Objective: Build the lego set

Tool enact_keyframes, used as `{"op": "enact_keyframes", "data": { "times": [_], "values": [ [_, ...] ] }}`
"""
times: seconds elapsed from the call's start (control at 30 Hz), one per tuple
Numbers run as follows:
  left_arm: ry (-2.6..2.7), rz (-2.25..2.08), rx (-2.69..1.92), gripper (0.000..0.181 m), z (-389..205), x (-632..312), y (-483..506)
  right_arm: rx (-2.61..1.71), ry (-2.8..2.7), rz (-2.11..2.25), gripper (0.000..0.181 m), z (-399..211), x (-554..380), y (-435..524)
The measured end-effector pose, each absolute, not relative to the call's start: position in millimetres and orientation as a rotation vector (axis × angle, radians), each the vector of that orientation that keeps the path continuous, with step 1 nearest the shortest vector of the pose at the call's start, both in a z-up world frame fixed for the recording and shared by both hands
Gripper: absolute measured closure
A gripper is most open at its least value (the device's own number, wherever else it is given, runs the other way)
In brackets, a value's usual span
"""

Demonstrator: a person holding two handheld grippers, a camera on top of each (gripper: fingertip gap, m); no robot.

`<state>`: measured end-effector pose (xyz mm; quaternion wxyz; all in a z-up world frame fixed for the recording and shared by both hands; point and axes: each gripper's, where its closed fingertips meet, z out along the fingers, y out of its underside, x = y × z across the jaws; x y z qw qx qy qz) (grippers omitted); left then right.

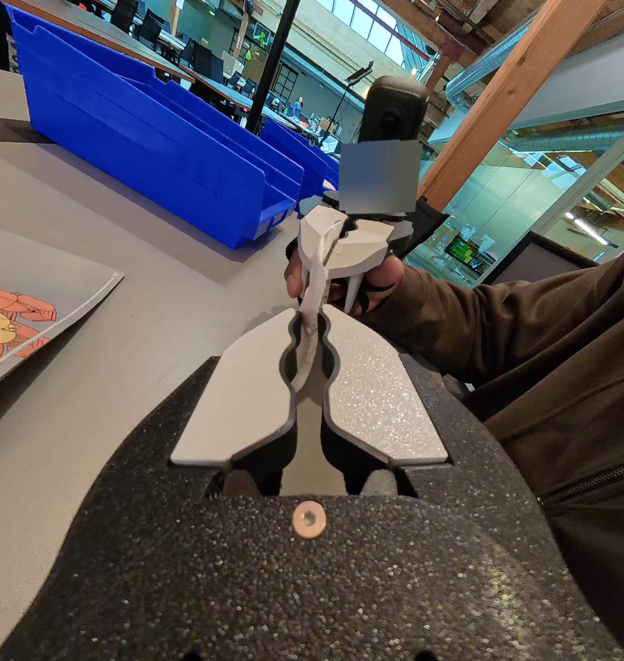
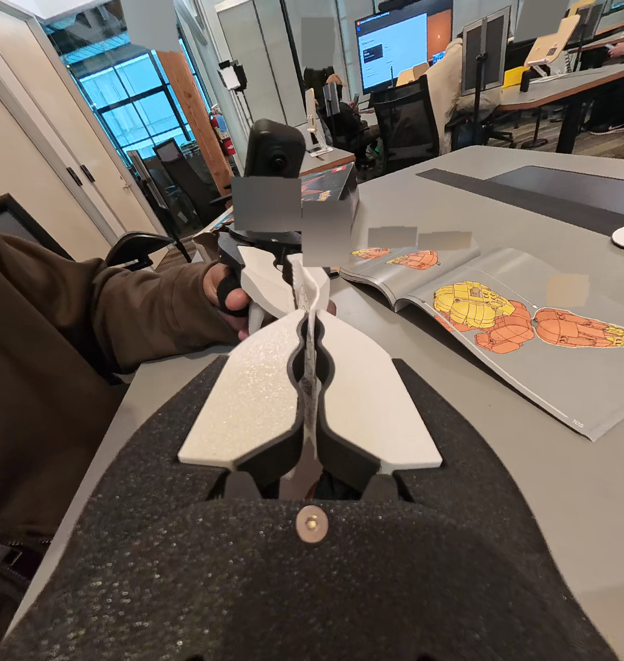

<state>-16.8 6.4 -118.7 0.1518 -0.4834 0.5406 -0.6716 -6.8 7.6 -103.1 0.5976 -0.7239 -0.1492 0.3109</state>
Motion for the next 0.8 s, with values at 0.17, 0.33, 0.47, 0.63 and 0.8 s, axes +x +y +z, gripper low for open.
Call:
{"op": "enact_keyframes", "data": {
  "times": [0.17,0.33,0.47,0.63,0.8],
  "values": [
    [1.632,-1.871,-1.413,0.174,-121,-20,5,-1.724,-0.364,0.682,0.172,-106,-3,7],
    [1.828,-1.754,-1.444,0.174,-129,-30,-3,-1.740,-0.426,0.568,0.155,-98,5,3],
    [2.034,-1.618,-1.437,0.174,-146,-38,-21,-1.779,-0.548,0.540,0.155,-104,-11,-3],
    [2.161,-1.567,-1.409,0.174,-157,-43,-36,-1.892,-0.697,0.592,0.159,-132,-35,-12],
    [2.084,-1.609,-1.440,0.174,-156,-39,-27,-1.904,-0.612,0.675,0.181,-132,-33,-9]
  ]
}}
